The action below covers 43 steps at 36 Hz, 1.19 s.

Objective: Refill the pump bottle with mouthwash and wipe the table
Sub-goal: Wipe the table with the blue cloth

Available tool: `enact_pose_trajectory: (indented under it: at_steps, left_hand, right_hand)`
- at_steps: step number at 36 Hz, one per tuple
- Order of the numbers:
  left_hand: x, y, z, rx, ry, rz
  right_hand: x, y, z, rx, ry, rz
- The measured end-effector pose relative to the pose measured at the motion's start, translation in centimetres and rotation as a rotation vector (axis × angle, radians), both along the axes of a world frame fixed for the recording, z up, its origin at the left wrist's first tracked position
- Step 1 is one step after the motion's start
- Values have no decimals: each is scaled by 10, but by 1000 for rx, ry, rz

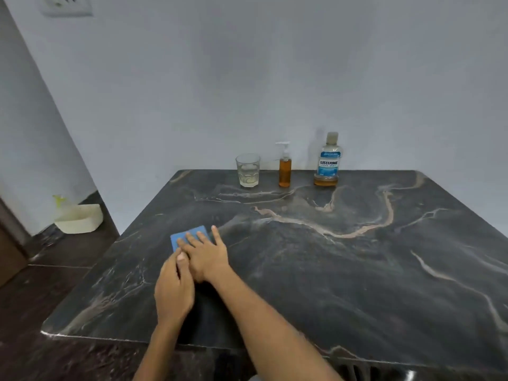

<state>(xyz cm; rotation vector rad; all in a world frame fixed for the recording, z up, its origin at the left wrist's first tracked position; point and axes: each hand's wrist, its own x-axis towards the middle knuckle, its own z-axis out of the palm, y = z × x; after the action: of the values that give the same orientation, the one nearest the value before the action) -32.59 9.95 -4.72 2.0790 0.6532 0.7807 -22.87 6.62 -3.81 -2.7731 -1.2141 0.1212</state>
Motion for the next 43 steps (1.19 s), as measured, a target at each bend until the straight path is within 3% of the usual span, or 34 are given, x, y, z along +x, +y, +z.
enact_pose_trajectory:
  at_steps: [5,14,20,27,36,40,43]
  left_hand:
    - [-3,-5,0,53,96,-46]
    - [-1,-6,-1,86,194,-12]
    - [4,-7,-5,42,256,53]
    - [5,-2,-11,0,214,48]
    - [10,2,-12,-5,125,57]
    - [9,0,-11,1,126,69]
    - [7,-1,-11,14,134,62]
  right_hand:
    - [56,-71,7,50,0,-345]
    - [123,-308,11,-43,22,-1179]
    - [138,-307,14,-25,121,-1350]
    - [168,-183,17,10,112,-1016]
    - [103,32,-2,39,8,-154]
    - [66,42,-8,11,-39,98]
    - [70,8,-7,23,-59,51]
